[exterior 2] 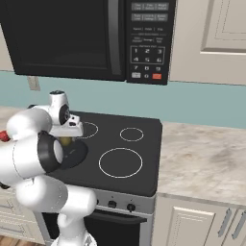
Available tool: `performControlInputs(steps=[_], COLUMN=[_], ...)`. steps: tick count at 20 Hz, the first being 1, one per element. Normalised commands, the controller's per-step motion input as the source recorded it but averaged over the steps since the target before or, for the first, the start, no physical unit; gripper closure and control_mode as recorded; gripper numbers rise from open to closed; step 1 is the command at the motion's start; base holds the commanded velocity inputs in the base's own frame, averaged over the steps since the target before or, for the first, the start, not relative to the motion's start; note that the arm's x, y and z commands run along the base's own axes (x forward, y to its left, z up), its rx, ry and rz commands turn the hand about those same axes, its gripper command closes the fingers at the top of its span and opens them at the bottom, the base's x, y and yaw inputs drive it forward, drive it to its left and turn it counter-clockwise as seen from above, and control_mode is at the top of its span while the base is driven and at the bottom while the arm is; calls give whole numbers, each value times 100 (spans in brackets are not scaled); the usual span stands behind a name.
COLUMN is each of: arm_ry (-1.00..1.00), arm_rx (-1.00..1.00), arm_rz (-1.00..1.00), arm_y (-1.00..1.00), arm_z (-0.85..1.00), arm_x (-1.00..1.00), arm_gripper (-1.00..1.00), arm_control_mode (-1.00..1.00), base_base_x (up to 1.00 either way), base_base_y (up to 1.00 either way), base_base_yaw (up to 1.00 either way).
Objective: Put the potato and onion in the pan. Then turn on the front left burner and set the heat to medium.
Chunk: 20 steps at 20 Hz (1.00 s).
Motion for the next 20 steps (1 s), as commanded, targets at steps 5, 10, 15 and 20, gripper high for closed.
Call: performControlInputs(steps=[5,10,15,20], arm_ry=[0,0,0,0], arm_rx=[0,0,0,0], arm_rz=[0,0,0,0], arm_y=[0,0,1,0], arm_z=[-53,-54,-12,0], arm_x=[2,4,0,0], arm_gripper=[100,100,-100,-100], arm_control_mode=[-100,-100,-100,-100], base_base_x=[0,0,0,0], base_base_y=[0,0,0,0], base_base_yaw=[0,0,0,0])
